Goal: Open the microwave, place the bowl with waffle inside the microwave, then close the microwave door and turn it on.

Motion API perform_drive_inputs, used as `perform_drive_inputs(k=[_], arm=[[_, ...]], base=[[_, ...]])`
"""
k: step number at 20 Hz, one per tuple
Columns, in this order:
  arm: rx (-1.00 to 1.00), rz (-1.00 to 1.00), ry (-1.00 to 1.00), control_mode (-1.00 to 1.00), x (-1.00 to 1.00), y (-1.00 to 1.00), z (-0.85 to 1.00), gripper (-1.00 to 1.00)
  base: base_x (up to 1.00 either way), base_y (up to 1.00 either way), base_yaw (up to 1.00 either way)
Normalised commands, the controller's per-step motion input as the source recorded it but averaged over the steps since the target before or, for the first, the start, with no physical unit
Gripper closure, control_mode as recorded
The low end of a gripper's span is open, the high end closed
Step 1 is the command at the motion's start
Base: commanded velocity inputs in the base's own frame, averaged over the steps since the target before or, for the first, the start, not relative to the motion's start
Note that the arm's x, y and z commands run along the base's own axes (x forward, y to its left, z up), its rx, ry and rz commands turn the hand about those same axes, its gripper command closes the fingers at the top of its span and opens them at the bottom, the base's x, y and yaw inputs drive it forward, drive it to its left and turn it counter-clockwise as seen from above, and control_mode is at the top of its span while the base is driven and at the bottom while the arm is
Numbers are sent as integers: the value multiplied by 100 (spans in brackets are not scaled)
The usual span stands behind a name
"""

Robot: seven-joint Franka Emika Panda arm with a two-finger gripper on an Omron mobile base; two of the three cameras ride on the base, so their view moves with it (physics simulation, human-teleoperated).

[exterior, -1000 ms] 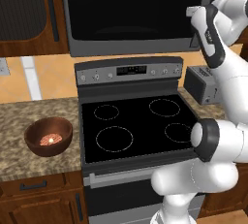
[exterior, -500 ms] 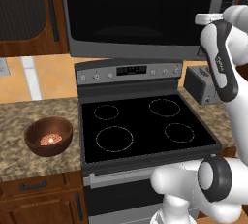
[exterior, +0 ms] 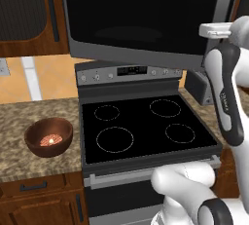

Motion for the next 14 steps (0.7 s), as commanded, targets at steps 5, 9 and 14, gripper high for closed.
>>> perform_drive_inputs(k=[5,9,14], arm=[[-8,0,0,-100,-81,38,-1,100],[-11,0,0,-100,-75,44,-4,100],[-11,1,-1,-100,-62,54,-2,100]], base=[[0,0,0],[0,0,0],[0,0,0]])
